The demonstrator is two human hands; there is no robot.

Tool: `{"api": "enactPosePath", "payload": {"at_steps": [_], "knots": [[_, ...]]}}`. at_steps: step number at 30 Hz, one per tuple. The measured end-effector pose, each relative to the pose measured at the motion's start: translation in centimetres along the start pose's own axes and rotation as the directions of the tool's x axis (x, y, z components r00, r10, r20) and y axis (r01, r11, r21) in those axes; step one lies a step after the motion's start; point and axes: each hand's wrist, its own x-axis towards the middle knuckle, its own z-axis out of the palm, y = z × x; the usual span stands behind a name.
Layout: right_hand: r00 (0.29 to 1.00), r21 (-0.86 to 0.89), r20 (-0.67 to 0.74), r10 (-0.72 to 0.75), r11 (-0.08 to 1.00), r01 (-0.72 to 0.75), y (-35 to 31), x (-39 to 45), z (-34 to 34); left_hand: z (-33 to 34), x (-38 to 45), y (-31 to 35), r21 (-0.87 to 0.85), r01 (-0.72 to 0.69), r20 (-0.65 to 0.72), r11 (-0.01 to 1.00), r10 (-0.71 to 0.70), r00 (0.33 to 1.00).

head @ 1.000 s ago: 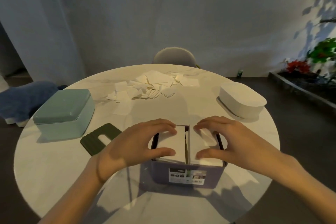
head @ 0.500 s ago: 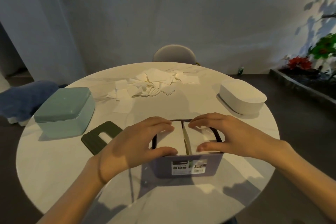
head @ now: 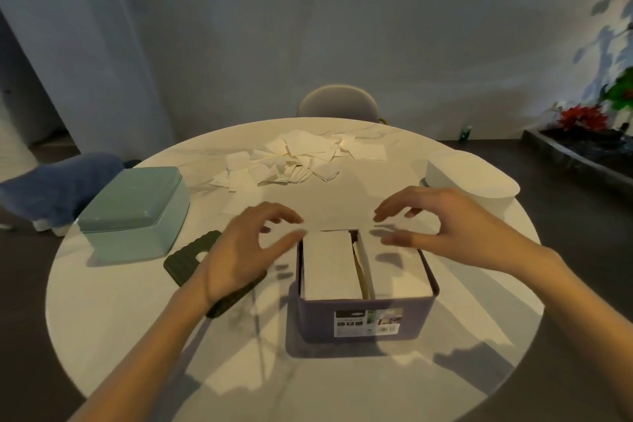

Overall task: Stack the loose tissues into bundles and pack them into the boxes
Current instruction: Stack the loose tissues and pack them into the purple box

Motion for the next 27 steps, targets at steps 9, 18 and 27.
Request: {"api": "enactPosePath", "payload": {"at_steps": [9, 18, 27], "knots": [[0.992, 0.004, 0.001, 0.129, 0.992, -0.129, 6.6, 9.9, 3.8, 1.0, 8.3, -11.0, 0.286, 0.413, -0.067, 0.865, -0.412, 0.909], [0.971, -0.218, 0.048, 0.235, 0.951, -0.22, 13.0, 23.8, 10.1, 4.7, 12.8, -12.5, 0.44, 0.428, -0.143, 0.789, -0.409, 0.901], [0.971, -0.451, 0.072, 0.229, 0.876, -0.173, 15.8, 27.3, 12.1, 4.8, 13.6, -12.2, 0.487, 0.443, -0.149, 0.753, -0.429, 0.891]]}}
